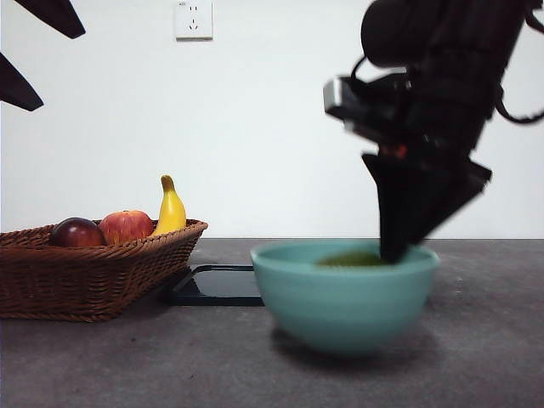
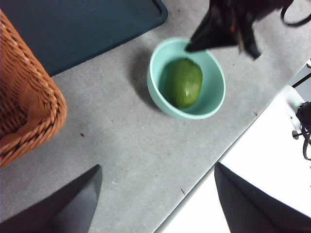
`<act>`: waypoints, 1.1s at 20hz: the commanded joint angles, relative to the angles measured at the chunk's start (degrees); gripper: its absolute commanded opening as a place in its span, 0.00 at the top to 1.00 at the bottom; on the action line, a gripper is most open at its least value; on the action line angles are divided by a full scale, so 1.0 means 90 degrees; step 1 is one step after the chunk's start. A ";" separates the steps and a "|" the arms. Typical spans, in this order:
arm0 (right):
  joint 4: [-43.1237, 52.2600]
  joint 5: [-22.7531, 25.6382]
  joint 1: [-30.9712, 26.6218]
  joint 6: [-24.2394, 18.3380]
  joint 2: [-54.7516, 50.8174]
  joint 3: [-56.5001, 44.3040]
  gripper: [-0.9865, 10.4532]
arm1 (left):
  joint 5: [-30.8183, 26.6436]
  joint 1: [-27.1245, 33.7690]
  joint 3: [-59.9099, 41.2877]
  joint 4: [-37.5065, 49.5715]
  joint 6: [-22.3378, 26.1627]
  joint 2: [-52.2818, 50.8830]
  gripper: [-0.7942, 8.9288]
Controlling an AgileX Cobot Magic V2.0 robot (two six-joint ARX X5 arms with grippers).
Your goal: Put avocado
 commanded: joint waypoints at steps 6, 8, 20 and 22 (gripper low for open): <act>-0.0250 -0.0017 -0.0347 0.0056 0.0403 0.1591 0.90 | 0.0044 -0.0024 0.0066 0.0039 0.0124 0.0027 0.53; -0.0367 -0.0017 -0.0471 -0.0002 0.0828 0.2086 0.90 | 0.0044 -0.0024 0.0066 0.0039 0.0124 0.0027 0.53; -0.0430 0.0027 -0.0865 -0.0046 0.3058 0.3973 0.90 | 0.0044 -0.0024 0.0066 0.0024 0.0126 0.0027 0.53; -0.0342 0.0022 -0.0903 -0.0034 0.3143 0.3978 0.90 | 0.0044 -0.0024 0.0066 0.0027 0.0126 0.0027 0.53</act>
